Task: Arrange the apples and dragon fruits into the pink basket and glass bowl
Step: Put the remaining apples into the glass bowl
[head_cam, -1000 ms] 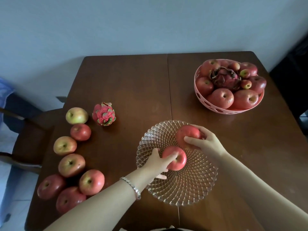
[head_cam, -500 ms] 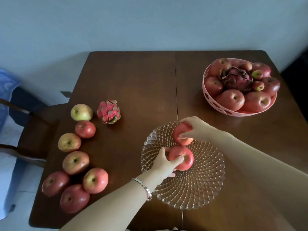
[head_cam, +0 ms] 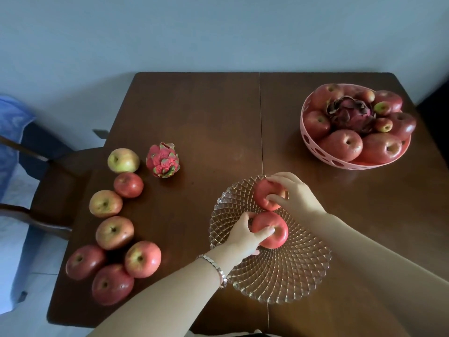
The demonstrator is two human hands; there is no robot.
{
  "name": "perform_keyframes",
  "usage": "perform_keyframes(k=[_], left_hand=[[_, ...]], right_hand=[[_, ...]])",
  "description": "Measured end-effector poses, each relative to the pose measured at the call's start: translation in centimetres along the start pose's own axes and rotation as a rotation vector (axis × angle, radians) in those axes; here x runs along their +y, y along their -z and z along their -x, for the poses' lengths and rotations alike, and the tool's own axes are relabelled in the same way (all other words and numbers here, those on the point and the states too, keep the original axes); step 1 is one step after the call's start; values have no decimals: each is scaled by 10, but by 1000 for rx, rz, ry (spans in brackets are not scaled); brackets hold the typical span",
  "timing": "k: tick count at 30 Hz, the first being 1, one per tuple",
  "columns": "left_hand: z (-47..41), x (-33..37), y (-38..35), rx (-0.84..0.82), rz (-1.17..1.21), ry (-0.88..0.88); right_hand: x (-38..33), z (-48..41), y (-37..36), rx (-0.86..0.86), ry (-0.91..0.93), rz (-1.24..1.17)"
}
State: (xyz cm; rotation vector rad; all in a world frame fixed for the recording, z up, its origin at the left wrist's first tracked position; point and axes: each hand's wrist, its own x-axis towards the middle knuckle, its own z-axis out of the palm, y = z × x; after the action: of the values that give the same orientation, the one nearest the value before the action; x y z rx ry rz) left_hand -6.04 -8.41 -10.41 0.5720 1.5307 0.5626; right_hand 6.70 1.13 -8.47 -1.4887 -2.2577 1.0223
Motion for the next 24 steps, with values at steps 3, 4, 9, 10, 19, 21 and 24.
perform_keyframes(k=[3,4,9,10,19,21,24], left_hand=[[0,0,0,-6,11,17],[-1,0,0,-7,11,21],[0,2,0,-23,-32,34],[1,2,0,-15,-77,23],[49,4,40,220,-701,-329],[63,-3,71,387,-925,-407],[79,-23,125,540,-1299,-193]], right_hand=[[0,2,-6,47,20,-12],[0,2,-7,48,28,-14],[-1,4,-11,-10,-44,-55],[-2,4,-10,-30,-80,-58],[-28,11,6,-35,-170,18],[-46,19,6,43,-73,38],[-79,29,-6,67,105,35]])
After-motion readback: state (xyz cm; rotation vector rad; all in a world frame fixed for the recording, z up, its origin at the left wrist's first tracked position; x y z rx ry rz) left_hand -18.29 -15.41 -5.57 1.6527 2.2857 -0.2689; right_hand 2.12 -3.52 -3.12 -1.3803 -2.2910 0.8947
